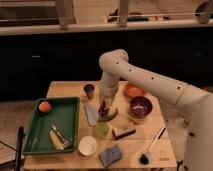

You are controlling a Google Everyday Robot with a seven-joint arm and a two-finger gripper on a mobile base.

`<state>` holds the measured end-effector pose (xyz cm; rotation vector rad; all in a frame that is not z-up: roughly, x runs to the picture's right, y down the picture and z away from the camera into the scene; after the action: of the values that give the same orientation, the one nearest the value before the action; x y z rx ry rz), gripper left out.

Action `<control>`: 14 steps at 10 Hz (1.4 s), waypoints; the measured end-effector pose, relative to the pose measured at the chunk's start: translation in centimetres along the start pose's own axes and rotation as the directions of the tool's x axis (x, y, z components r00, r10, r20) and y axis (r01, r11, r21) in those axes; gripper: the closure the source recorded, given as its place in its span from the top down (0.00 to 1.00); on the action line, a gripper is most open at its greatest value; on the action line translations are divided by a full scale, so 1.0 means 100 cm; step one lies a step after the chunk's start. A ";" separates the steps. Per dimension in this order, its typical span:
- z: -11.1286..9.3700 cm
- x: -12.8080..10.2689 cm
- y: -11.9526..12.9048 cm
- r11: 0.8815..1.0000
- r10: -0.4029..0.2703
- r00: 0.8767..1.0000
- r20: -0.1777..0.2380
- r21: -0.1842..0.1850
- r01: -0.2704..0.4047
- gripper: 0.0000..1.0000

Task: Place grapes in plastic cup

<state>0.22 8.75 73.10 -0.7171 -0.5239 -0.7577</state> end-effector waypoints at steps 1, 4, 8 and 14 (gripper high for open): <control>0.001 -0.008 0.004 1.000 -0.018 1.000 0.002 -0.010 0.018 0.03; 0.004 -0.025 0.014 0.998 -0.056 0.998 0.009 -0.024 0.056 0.03; 0.009 -0.040 0.020 0.995 -0.100 0.995 0.025 -0.019 0.100 0.08; 0.020 -0.048 0.030 0.991 -0.132 0.990 0.047 -0.028 0.133 0.68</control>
<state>-0.82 13.87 70.07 -0.7346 -0.6062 -0.8766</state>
